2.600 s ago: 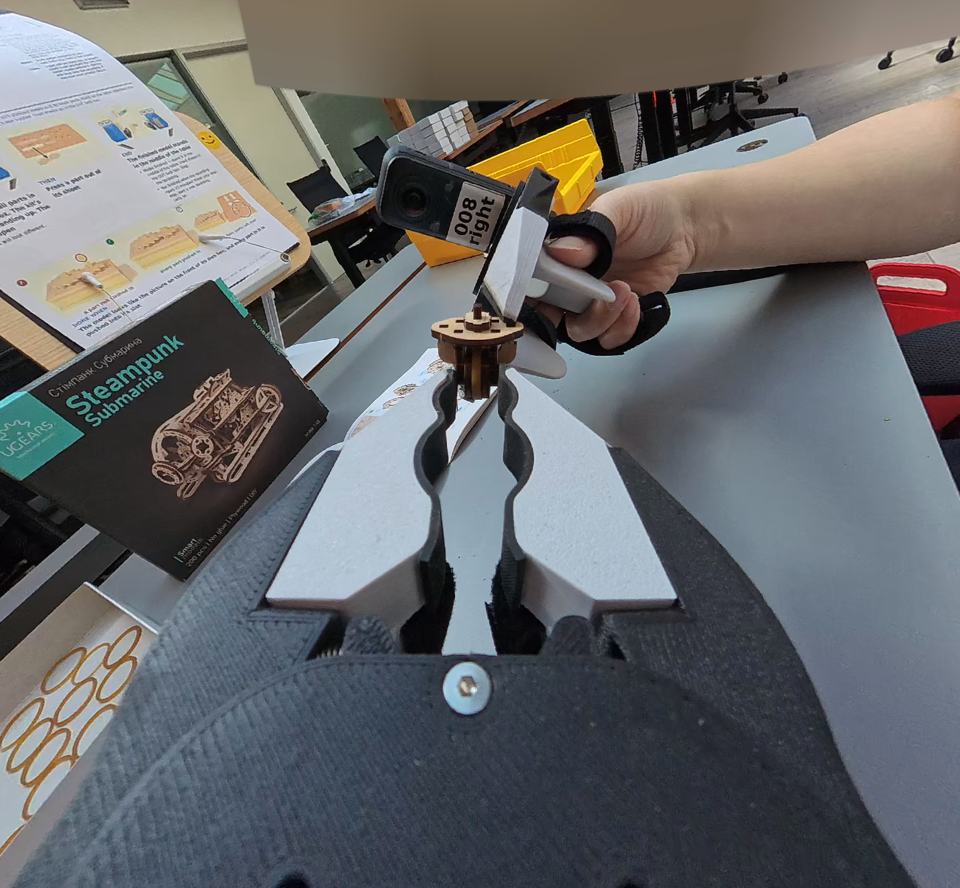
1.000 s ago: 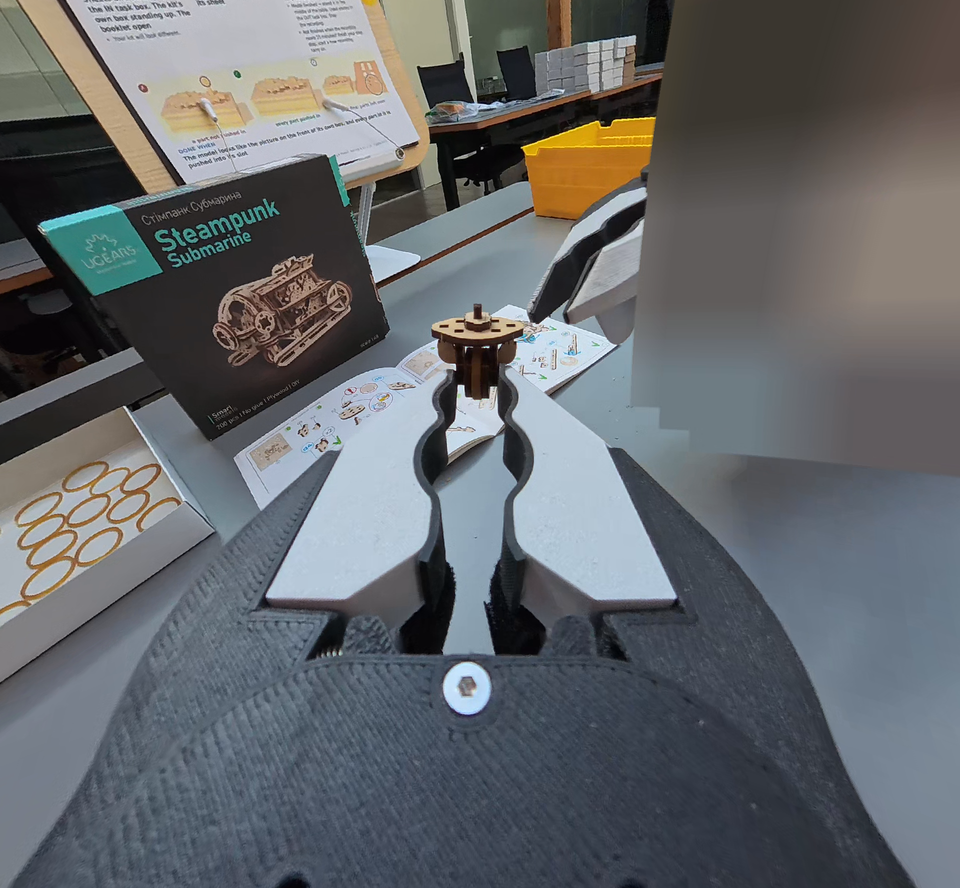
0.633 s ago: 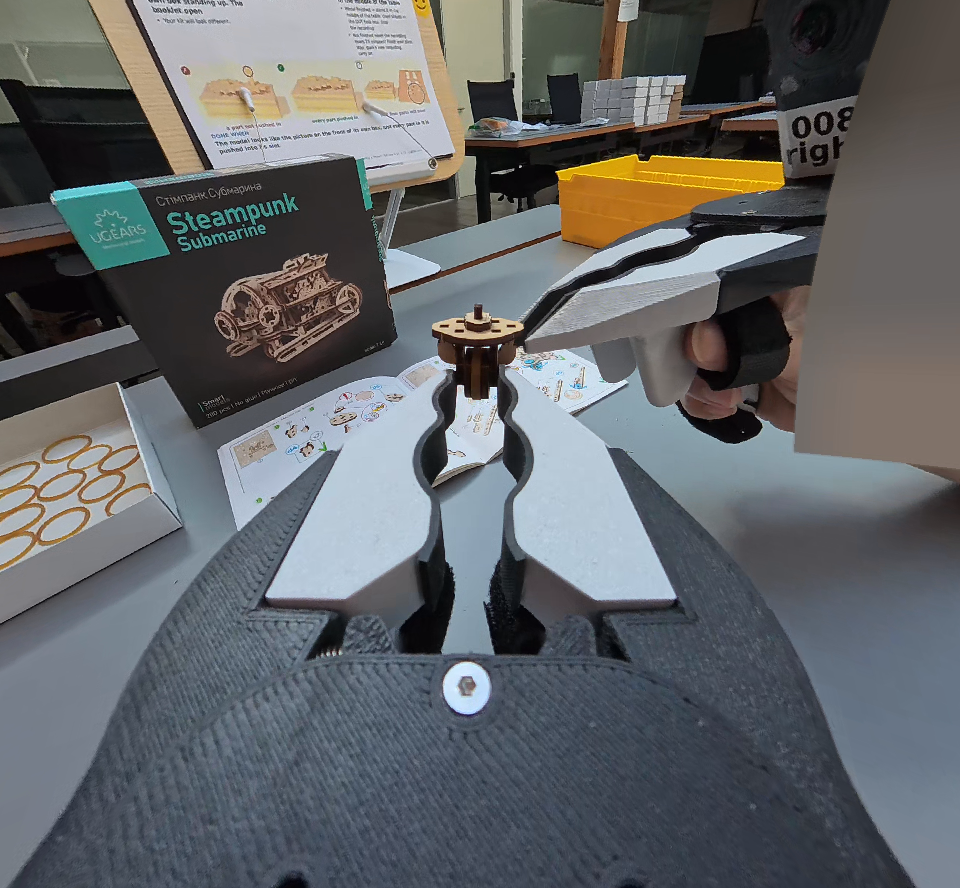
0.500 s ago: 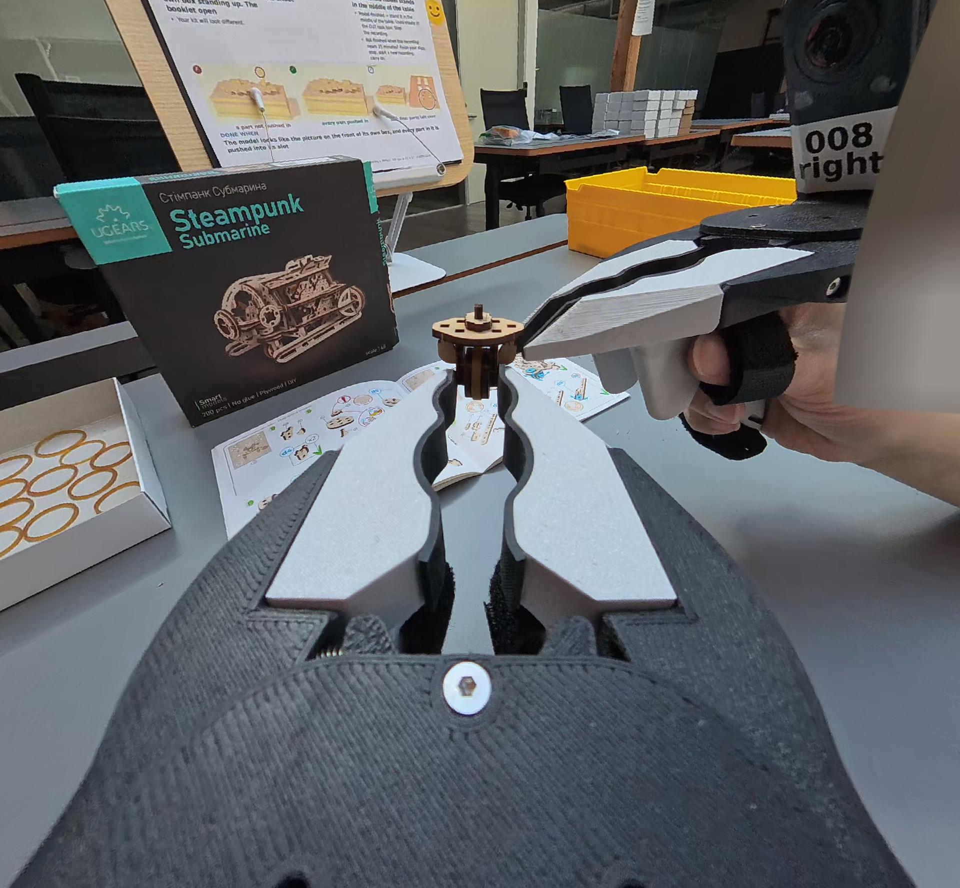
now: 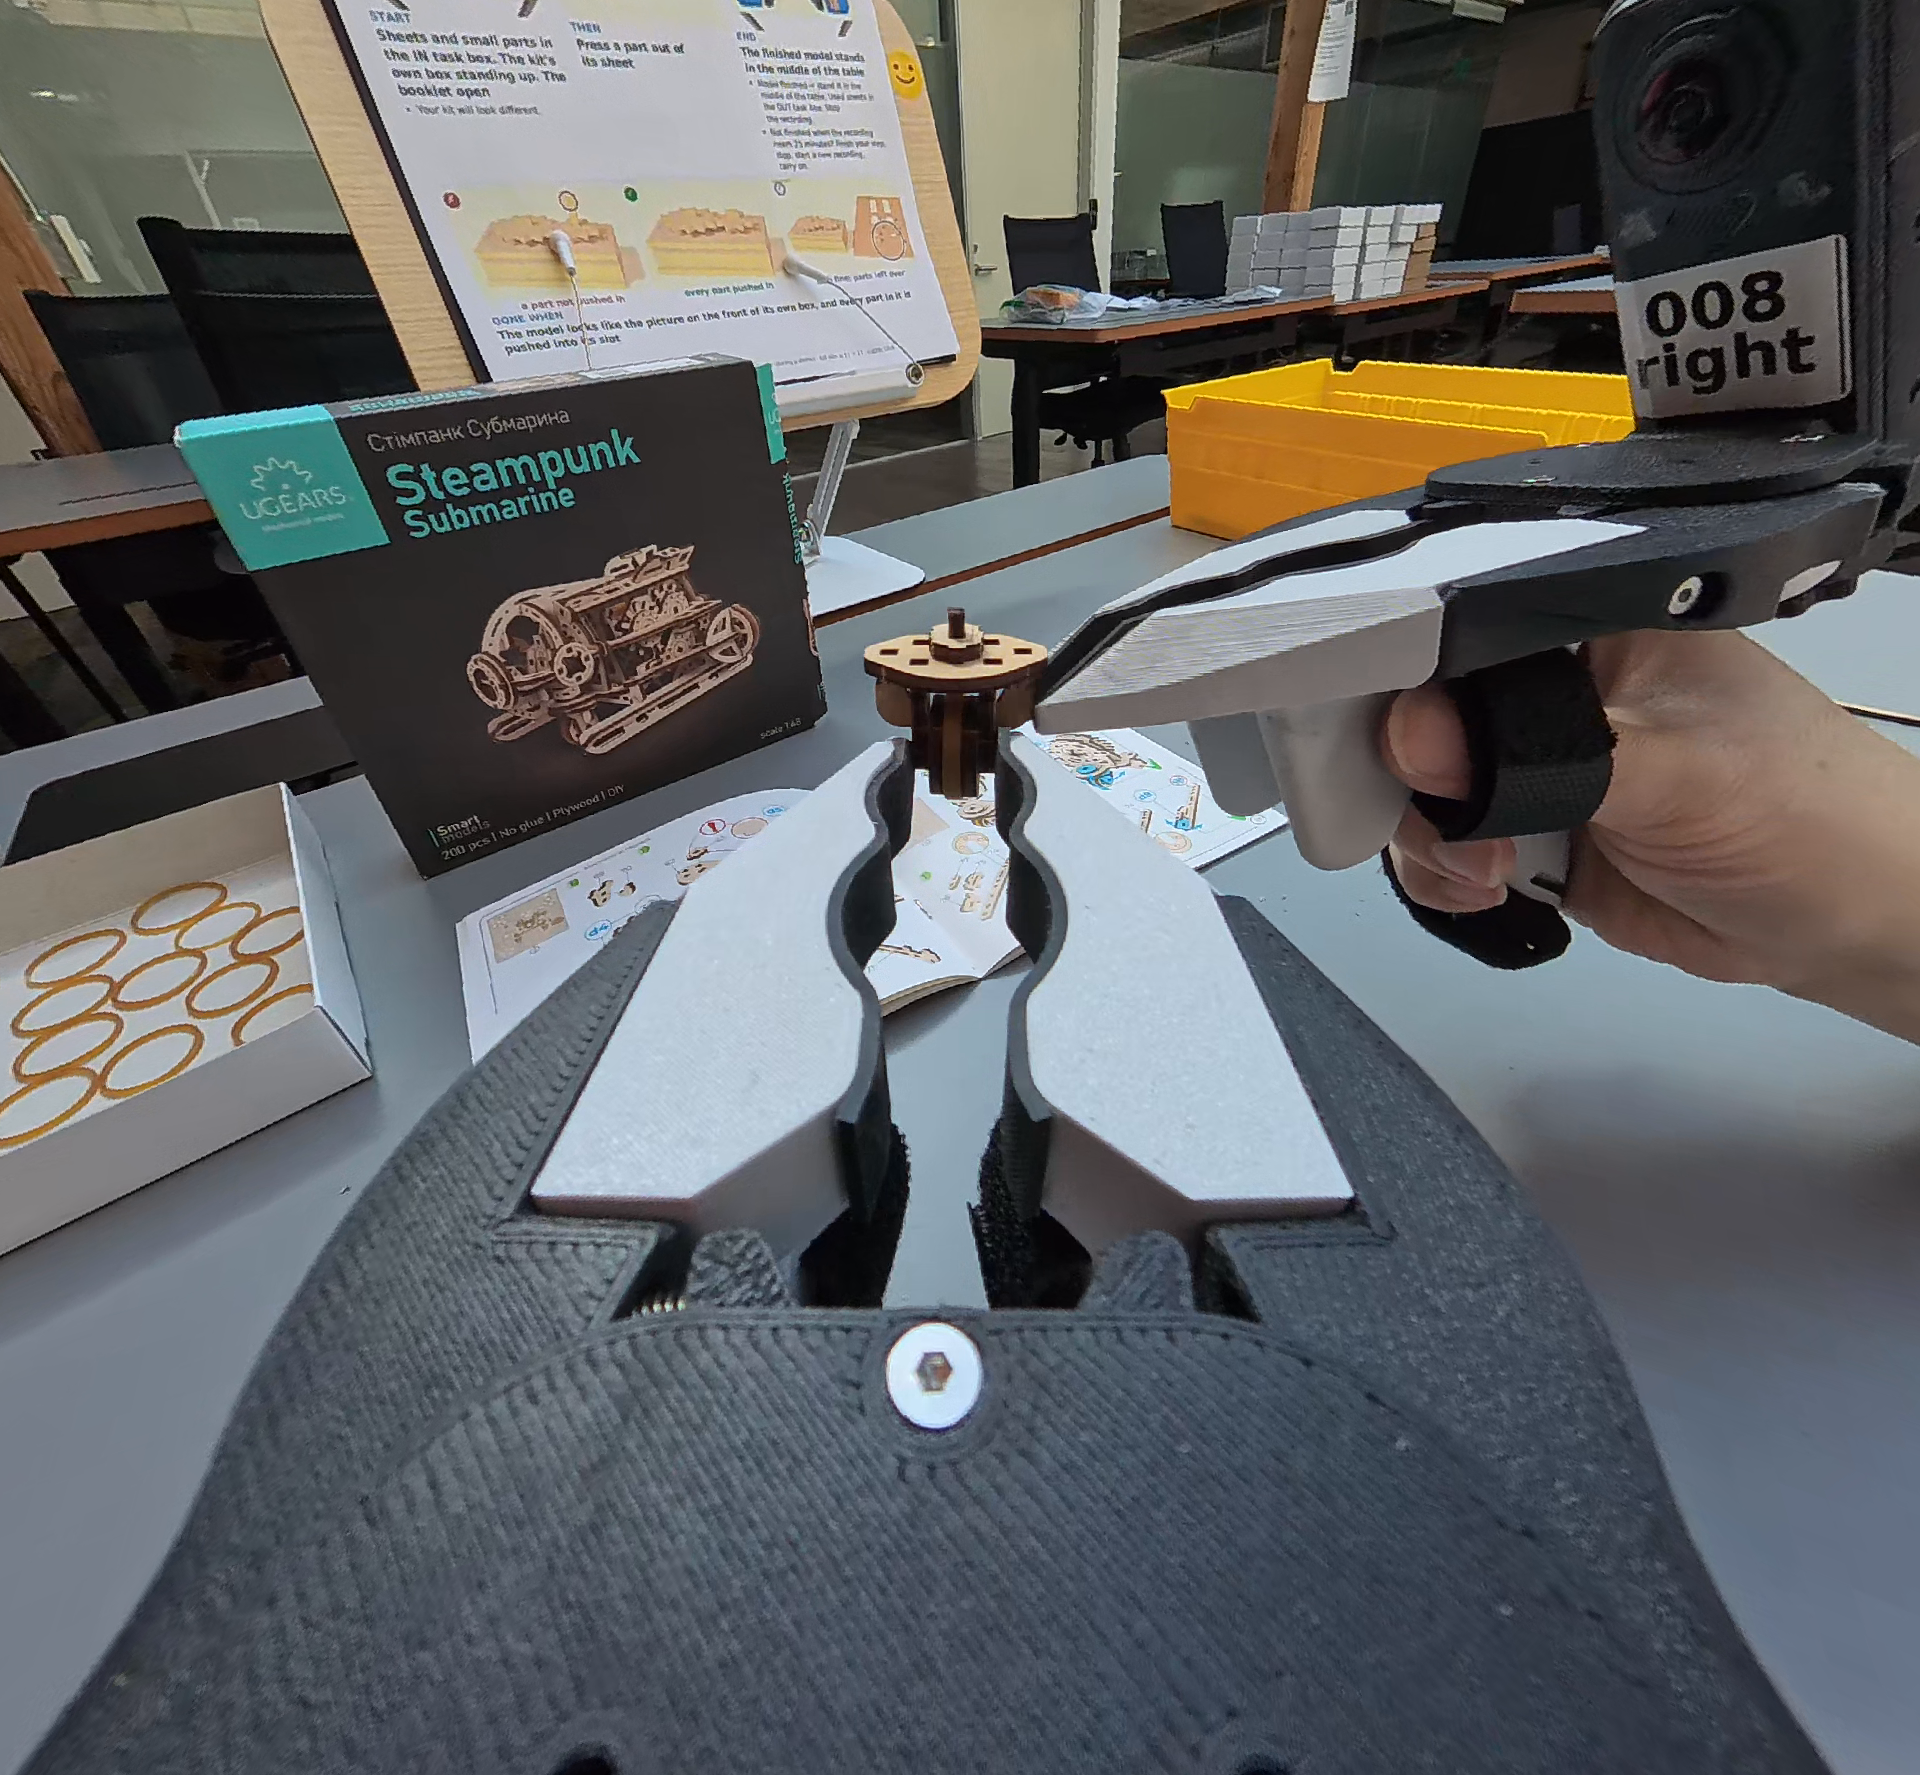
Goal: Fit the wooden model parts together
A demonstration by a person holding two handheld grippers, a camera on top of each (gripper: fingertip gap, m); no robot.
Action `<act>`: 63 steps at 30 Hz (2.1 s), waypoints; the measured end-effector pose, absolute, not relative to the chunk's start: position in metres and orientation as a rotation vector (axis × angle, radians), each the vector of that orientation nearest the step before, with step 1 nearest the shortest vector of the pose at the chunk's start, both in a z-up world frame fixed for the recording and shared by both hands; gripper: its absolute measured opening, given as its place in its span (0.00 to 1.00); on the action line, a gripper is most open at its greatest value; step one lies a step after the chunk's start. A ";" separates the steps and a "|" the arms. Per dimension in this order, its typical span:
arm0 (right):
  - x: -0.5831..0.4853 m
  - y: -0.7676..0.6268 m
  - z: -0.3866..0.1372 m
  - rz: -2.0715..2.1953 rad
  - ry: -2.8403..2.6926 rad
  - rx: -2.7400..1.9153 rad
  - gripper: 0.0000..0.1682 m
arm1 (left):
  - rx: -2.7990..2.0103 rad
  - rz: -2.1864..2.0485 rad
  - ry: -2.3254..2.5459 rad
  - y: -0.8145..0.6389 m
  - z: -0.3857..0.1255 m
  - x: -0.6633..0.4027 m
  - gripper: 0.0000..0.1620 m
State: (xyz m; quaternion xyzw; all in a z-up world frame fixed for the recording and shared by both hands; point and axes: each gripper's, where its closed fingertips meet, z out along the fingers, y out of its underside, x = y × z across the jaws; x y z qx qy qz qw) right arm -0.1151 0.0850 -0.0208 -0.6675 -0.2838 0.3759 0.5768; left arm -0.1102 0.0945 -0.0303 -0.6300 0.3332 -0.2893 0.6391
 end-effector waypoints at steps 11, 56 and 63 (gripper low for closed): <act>-0.111 0.086 -0.018 0.856 -0.649 -1.550 0.02 | -1.421 -0.666 0.752 0.092 -0.027 -0.107 0.08; -0.114 0.049 0.015 1.050 -0.841 -1.358 0.01 | -1.270 -1.397 1.040 0.043 0.016 -0.132 0.23; -0.123 0.031 0.022 1.200 -0.913 -1.290 0.01 | -1.236 -1.582 1.223 0.035 0.005 -0.133 0.24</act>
